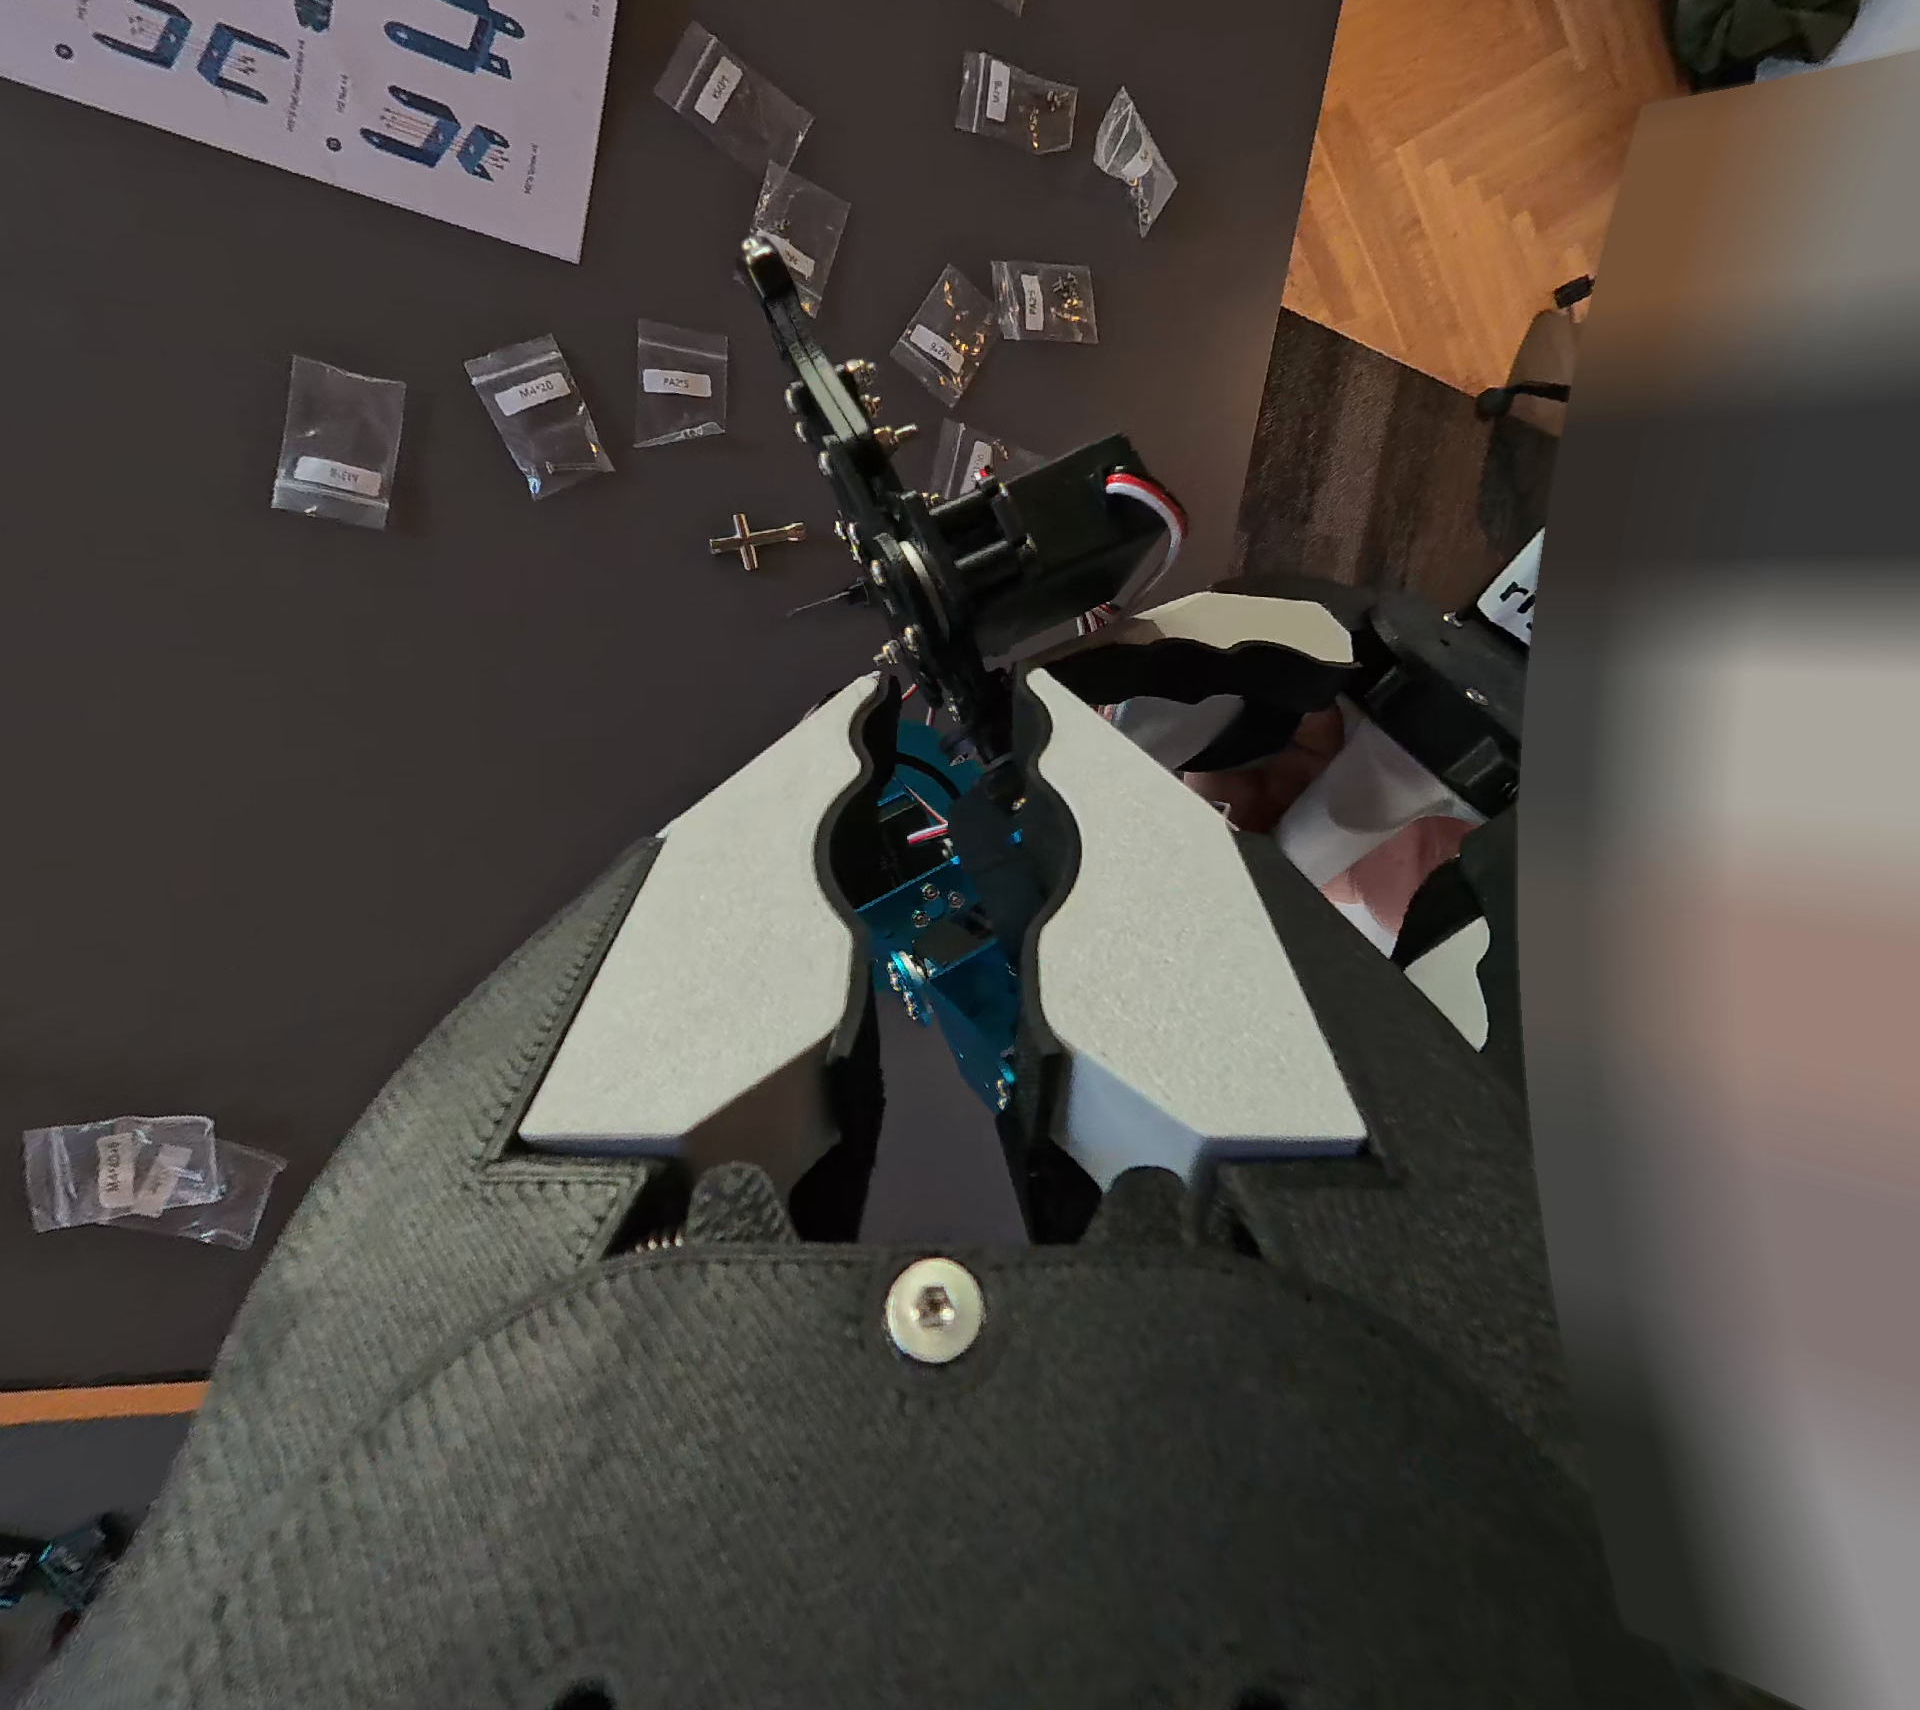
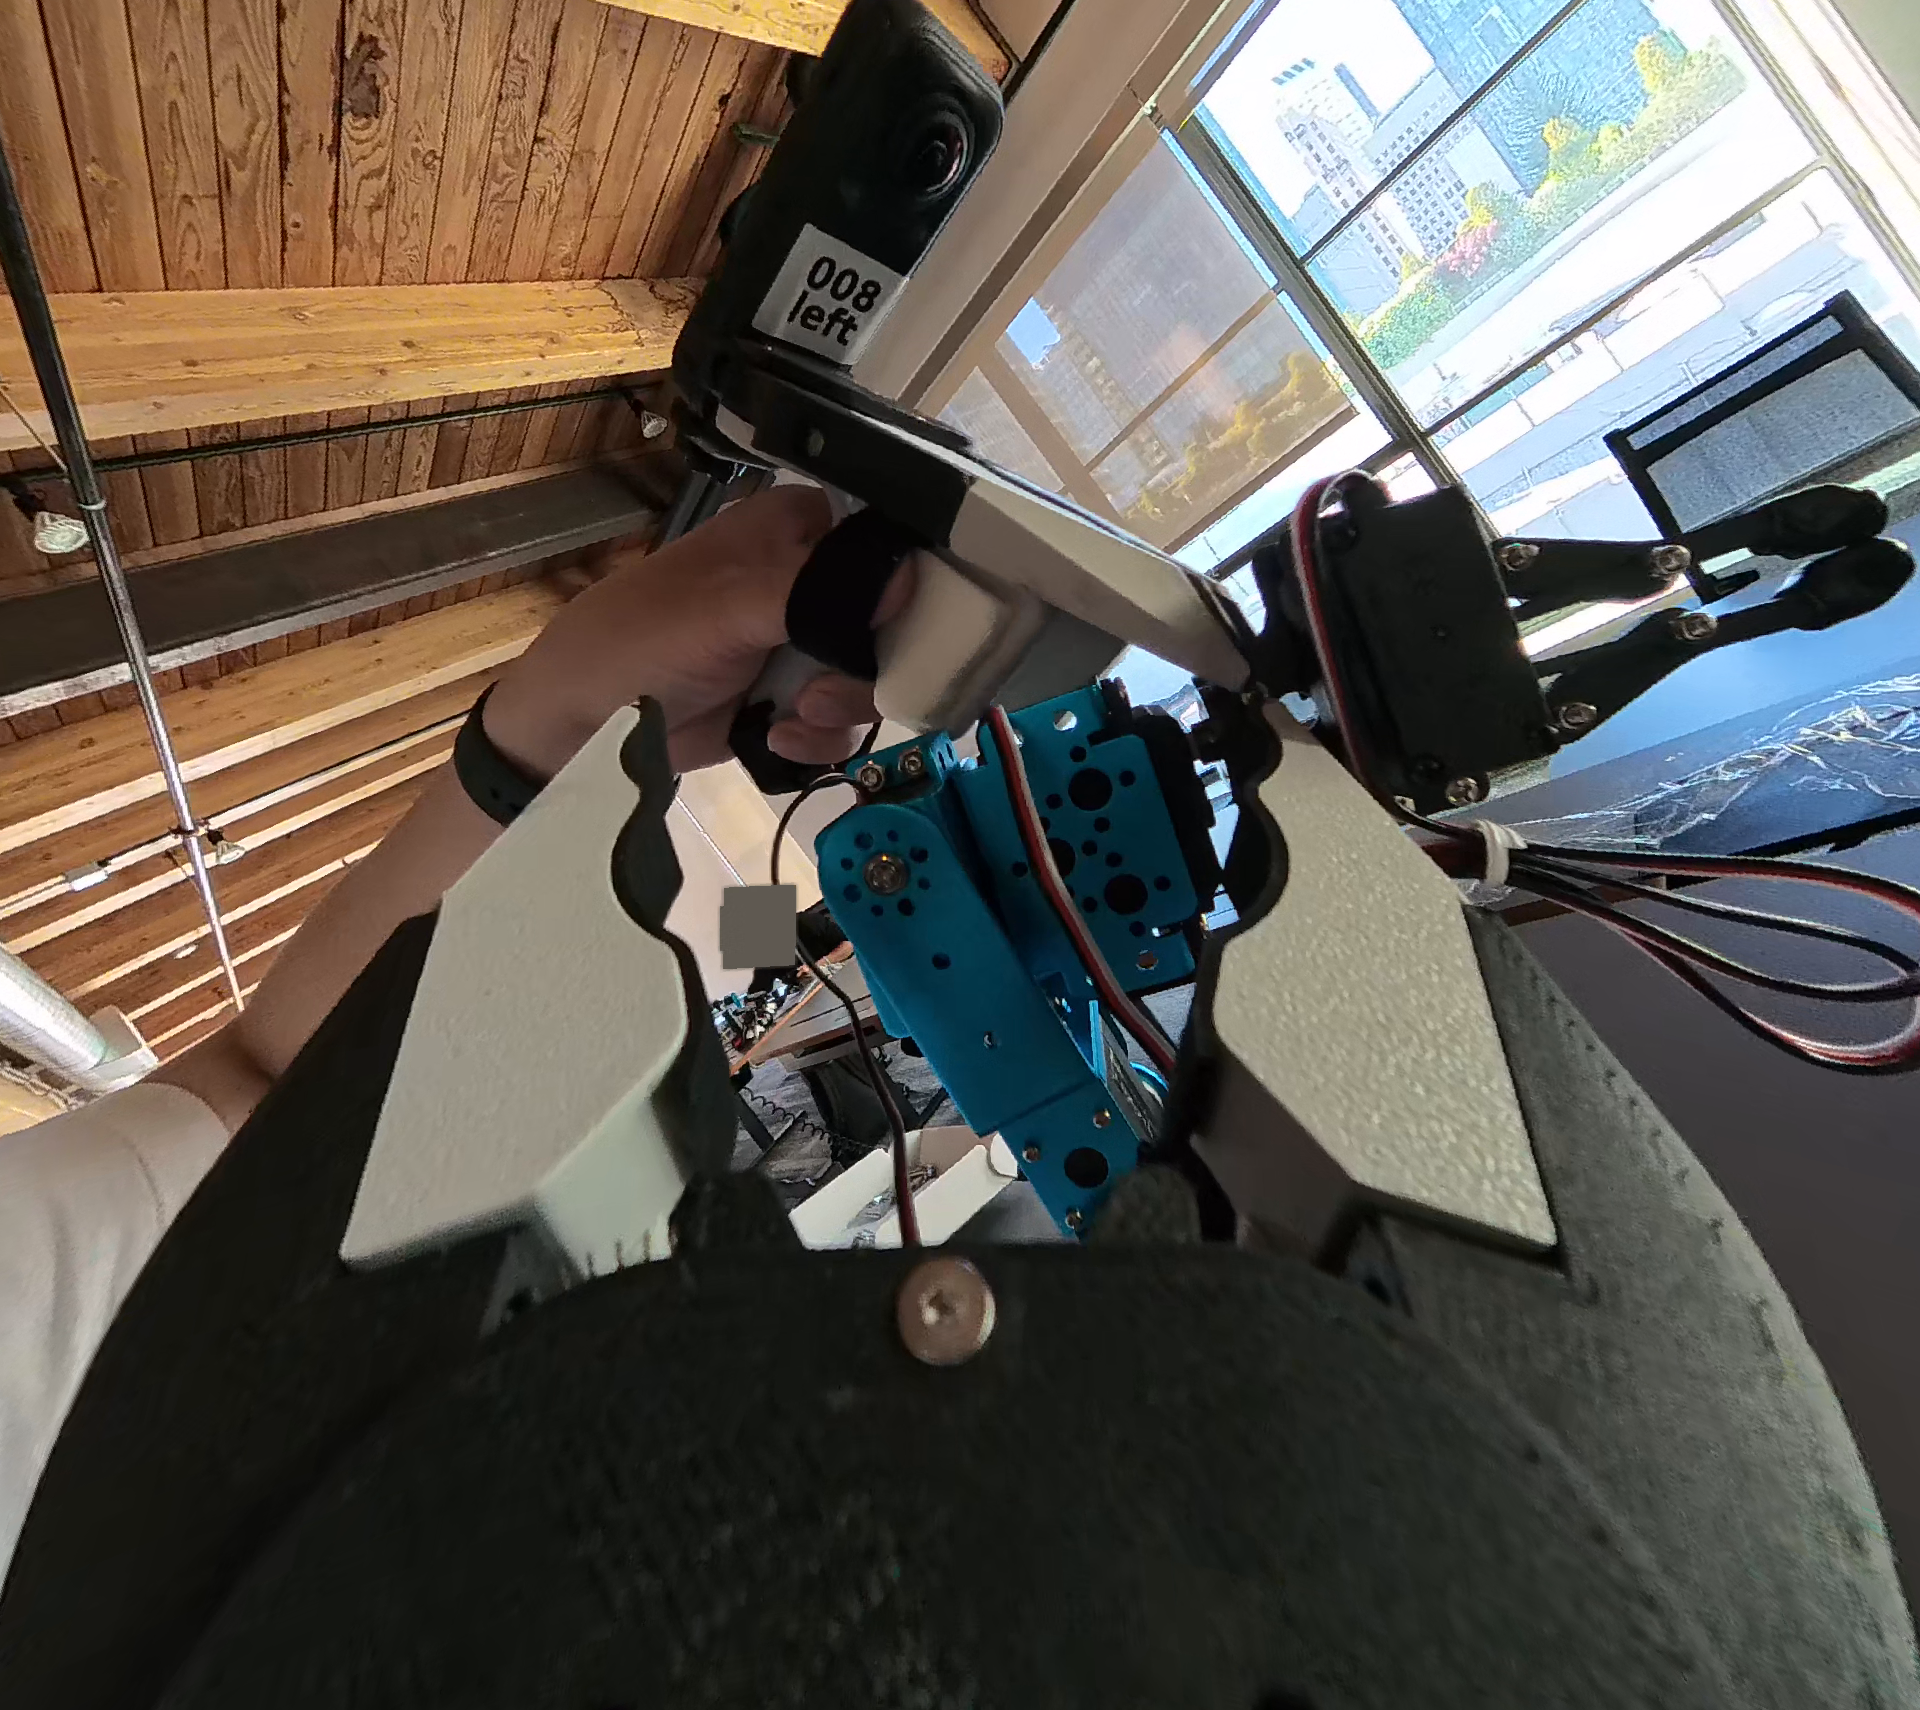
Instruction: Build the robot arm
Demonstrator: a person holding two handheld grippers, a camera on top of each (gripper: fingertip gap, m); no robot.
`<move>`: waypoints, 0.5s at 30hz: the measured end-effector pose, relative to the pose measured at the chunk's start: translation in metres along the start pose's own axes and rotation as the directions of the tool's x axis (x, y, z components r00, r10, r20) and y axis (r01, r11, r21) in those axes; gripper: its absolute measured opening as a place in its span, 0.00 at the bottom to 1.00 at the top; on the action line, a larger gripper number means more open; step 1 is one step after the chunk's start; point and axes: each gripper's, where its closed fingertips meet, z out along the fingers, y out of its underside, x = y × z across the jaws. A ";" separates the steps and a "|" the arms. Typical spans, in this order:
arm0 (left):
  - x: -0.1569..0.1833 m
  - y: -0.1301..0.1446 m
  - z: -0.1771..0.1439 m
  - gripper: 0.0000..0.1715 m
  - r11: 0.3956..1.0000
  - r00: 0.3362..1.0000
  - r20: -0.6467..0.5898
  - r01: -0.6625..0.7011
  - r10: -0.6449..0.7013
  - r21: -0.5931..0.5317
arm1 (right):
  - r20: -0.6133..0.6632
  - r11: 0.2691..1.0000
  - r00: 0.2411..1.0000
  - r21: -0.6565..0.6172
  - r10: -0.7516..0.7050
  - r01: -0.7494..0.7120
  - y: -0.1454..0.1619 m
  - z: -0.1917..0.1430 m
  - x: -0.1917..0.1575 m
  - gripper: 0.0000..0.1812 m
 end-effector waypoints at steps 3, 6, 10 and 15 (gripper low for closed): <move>0.003 0.000 0.000 0.09 1.000 1.000 -0.007 -0.009 0.009 -0.003 | -0.002 1.000 1.000 -0.005 -0.014 0.014 0.001 0.000 0.000 0.59; 0.003 0.000 0.000 0.08 1.000 1.000 0.001 -0.018 0.018 -0.007 | -0.004 1.000 1.000 -0.008 -0.023 0.023 0.002 0.000 0.000 0.59; 0.003 0.000 0.000 0.08 1.000 1.000 0.014 -0.025 0.025 -0.013 | -0.016 0.999 0.999 -0.008 -0.035 0.035 0.000 -0.002 0.000 0.58; 0.003 0.000 0.001 0.08 0.999 0.999 0.031 -0.034 0.034 -0.019 | -0.052 0.990 0.988 0.007 -0.142 0.143 -0.005 -0.003 -0.005 0.59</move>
